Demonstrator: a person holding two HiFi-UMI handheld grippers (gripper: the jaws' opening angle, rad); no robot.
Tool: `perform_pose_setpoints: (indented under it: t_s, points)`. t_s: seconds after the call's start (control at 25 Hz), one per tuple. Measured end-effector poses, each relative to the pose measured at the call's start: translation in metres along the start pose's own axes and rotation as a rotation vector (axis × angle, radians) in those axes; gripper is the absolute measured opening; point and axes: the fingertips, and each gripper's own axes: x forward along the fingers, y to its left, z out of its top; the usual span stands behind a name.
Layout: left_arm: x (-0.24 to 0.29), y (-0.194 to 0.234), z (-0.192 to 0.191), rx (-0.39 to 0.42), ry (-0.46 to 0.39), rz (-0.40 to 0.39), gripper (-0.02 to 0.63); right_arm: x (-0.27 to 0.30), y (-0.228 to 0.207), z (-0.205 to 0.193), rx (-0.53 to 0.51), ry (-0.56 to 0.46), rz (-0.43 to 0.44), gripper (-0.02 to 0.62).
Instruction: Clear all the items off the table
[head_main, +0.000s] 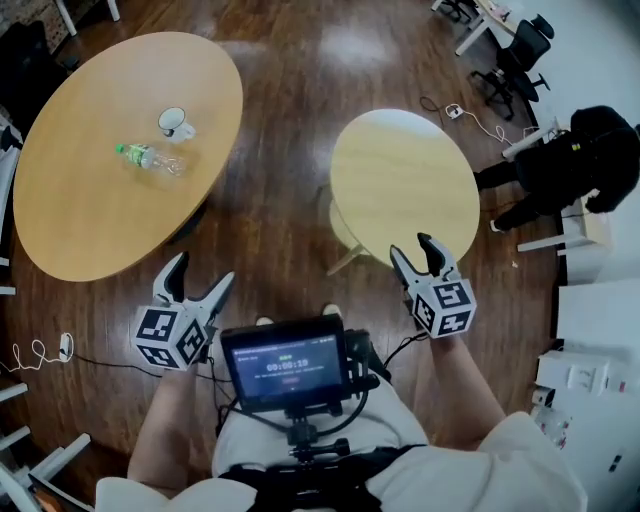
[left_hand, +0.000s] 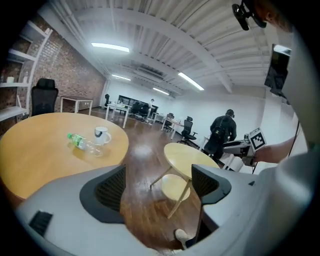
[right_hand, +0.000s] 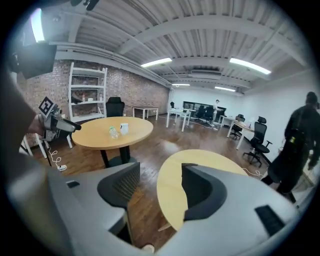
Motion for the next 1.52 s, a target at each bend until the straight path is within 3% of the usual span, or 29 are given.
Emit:
perform_pose_setpoints:
  t_s: [0.4,0.6,0.76,1.0,1.52]
  points:
    - [0.049,-0.124,-0.003,0.125,0.052,-0.117,0.416,-0.107,-0.081,-0.051,0.166,-0.029,-0.091,0.268]
    - [0.043,-0.181,0.002,0.167,0.044,-0.057,0.416,-0.156,-0.121,-0.079,0.183,-0.058,-0.087,0.268]
    - [0.029,-0.222,0.004,0.130,-0.003,-0.037,0.416,-0.181,-0.142,-0.097,0.209,-0.077,-0.065,0.268]
    - [0.032,-0.287,-0.016,0.169,0.028,-0.007,0.416,-0.209,-0.182,-0.128,0.231,-0.078,-0.040,0.268]
    - [0.038,-0.343,-0.051,0.155,0.042,0.061,0.416,-0.238,-0.220,-0.162,0.247,-0.063,0.011,0.268]
